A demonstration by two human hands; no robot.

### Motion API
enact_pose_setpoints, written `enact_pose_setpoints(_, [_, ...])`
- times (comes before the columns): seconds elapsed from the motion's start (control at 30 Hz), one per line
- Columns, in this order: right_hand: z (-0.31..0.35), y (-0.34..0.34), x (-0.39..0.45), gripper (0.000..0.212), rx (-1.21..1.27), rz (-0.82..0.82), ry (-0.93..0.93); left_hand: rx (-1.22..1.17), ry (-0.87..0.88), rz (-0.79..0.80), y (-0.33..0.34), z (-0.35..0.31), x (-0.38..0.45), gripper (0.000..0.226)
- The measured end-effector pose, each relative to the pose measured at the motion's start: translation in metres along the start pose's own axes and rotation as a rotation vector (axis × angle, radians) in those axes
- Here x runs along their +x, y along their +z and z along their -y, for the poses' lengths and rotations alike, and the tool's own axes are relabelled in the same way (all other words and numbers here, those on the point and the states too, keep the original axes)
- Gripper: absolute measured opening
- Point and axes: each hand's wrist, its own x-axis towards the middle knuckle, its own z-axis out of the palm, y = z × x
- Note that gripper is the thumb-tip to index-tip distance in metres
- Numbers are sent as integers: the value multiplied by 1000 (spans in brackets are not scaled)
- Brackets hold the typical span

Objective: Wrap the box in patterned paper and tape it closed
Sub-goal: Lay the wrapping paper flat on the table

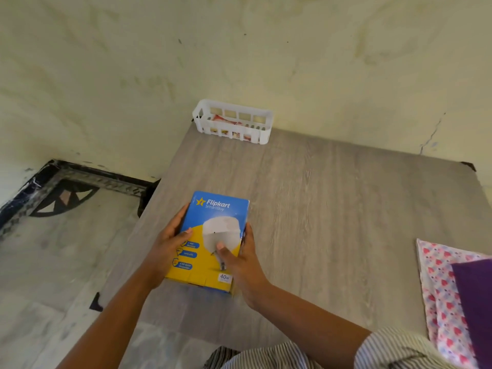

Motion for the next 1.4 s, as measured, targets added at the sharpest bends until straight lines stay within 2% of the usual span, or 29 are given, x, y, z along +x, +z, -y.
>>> enact_pose_setpoints(0.07, [10, -10, -4, 44, -19, 37, 12, 99, 31, -32, -1, -5, -2, 53])
enact_pose_setpoints(0.13, [19, -28, -9, 48, -65, 41, 51, 279, 101, -161, 2, -16, -4, 53])
enact_pose_setpoints(0.2, [26, -52, -13, 61, -131, -10, 77, 550, 279, -310, 16, -32, -8, 54])
enact_pose_setpoints(0.27, [36, -79, -20, 52, -141, -90, 47, 657, 522, -312, 48, -48, -15, 53])
enact_pose_setpoints(0.33, [46, -106, -32, 39, -147, -148, 10, 622, 672, -165, 89, -55, -20, 52])
enact_pose_setpoints(0.4, [52, -135, -49, 34, -152, -209, -17, 601, 735, 37, 137, -49, -25, 51])
enact_pose_setpoints(0.6, [45, -224, -110, 32, -277, -411, -32, 803, 723, 498, 263, 12, -38, 53])
enact_pose_setpoints(0.7, [35, -269, -135, 35, -492, -510, -1, 946, 713, 677, 311, 51, -47, 55])
enact_pose_setpoints(0.8, [24, -302, -160, 42, -815, -718, -42, 1177, 657, 846, 354, 81, -56, 64])
enact_pose_setpoints(0.87, [20, -319, -176, 52, -1020, -879, -147, 1346, 715, 949, 380, 94, -61, 68])
enact_pose_setpoints(0.93, [20, -333, -189, 67, -1103, -1004, -213, 1452, 793, 1021, 402, 102, -63, 69])
enact_pose_setpoints(1.0, [21, -347, -202, 76, -1073, -1132, -263, 1533, 822, 1062, 420, 108, -63, 70])
enact_pose_setpoints(1.1, [28, -363, -222, 83, -730, -1299, -215, 1611, 668, 1065, 430, 118, -63, 78])
enact_pose_setpoints(1.2, [21, -379, -230, 78, -471, -1217, -115, 1673, 621, 1056, 429, 124, -65, 86])
enact_pose_setpoints(1.23, [16, -382, -230, 74, -449, -1183, -98, 1687, 629, 1053, 429, 125, -66, 87])
enact_pose_setpoints(1.33, [1, -387, -225, 86, -421, -1138, 4, 1708, 654, 1034, 429, 126, -68, 87])
enact_pose_setpoints(1.4, [-3, -390, -221, 79, -401, -1143, -13, 1719, 663, 1020, 430, 127, -69, 87])
